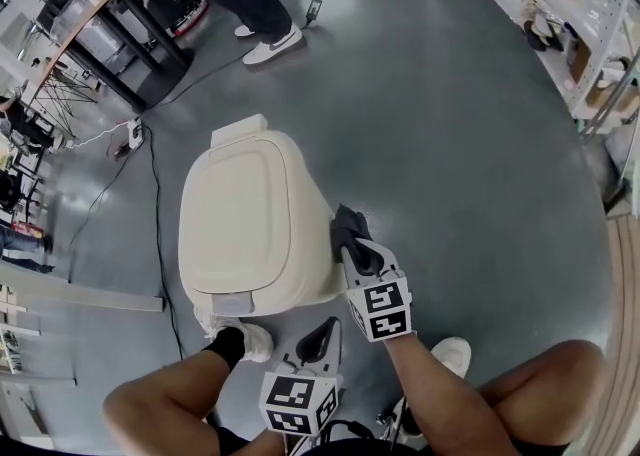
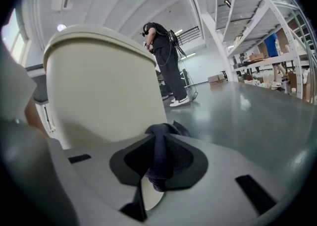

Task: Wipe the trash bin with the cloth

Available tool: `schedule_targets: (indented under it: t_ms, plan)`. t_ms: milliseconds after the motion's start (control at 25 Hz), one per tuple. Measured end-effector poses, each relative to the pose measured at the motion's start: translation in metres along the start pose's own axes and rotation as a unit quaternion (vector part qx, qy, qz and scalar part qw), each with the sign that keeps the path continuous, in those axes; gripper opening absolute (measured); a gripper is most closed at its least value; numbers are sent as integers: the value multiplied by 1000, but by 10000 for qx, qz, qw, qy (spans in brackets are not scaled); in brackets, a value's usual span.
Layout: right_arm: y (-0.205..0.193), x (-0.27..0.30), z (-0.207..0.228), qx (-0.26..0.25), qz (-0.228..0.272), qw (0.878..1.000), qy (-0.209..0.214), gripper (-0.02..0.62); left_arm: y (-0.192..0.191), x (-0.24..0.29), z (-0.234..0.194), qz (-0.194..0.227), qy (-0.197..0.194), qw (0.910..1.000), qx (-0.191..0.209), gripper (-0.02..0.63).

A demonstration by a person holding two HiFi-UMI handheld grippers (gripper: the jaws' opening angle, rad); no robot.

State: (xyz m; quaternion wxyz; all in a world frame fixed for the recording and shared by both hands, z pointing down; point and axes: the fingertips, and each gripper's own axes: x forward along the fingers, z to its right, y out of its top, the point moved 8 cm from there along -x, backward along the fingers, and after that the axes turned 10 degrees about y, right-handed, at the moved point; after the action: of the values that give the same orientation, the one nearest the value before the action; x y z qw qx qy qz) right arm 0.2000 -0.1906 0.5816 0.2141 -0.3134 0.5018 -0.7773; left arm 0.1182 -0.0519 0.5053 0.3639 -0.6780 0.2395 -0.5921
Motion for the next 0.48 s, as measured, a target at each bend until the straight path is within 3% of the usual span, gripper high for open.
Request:
schedule_targets:
  t_ms: [480]
  plan:
    - [102, -18, -1, -481, 1407, 9888, 121, 52, 3, -3, 3, 54, 0, 10000, 13, -1]
